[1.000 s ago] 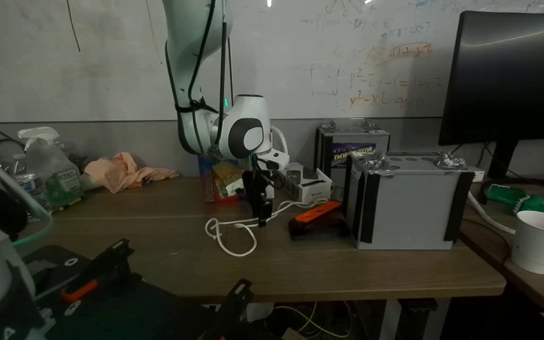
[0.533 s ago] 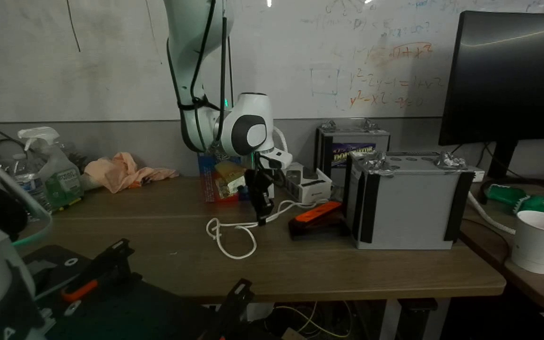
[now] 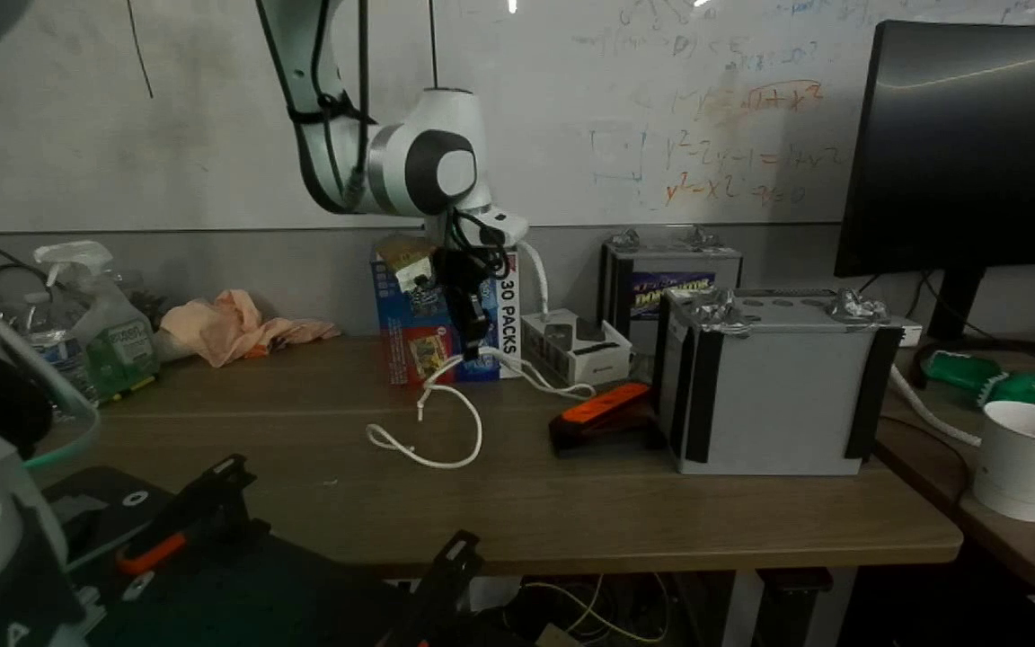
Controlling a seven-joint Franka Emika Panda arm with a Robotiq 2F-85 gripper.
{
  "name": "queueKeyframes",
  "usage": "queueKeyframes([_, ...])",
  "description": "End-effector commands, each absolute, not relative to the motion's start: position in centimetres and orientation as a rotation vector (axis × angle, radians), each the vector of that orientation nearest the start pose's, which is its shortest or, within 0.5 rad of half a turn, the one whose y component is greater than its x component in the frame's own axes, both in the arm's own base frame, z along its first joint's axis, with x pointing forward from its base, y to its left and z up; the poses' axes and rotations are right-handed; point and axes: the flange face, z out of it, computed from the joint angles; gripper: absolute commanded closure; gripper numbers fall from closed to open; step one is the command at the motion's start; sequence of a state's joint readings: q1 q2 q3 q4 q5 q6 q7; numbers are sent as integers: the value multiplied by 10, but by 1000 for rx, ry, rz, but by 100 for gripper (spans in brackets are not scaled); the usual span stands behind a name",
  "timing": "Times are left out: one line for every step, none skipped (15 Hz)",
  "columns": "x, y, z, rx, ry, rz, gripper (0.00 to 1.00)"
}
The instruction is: Place the white ropes inside the blue box then push the box to the left
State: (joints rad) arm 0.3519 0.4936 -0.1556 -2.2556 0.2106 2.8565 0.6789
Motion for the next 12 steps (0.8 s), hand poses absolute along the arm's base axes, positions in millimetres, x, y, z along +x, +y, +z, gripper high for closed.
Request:
queueKeyframes([509,110,229,-2843,1035,-246,96])
queueKeyframes([505,116,247,-2805,1067,-287,96])
queueKeyframes([501,121,265,-2761,1105,-325,96])
queueKeyframes([498,127,285,-2704,1149,-352,96])
queueKeyframes([494,132,304,-2647,1193,-380,97])
queueKeyframes([491,137,325,-2588,1242,-395,98])
queueKeyframes([488,142,345,-2526,1284,-406,98])
queueKeyframes([485,145,366,-2464,1324,-427,98])
queueKeyframes([482,148,388,-2402,1363,-452,98])
queueKeyframes([479,150,410,-2339,1391,-484,98])
queueKeyframes([476,151,433,-2278,1421,-516,98])
queueKeyframes([471,153,455,-2218,1439,-556,98])
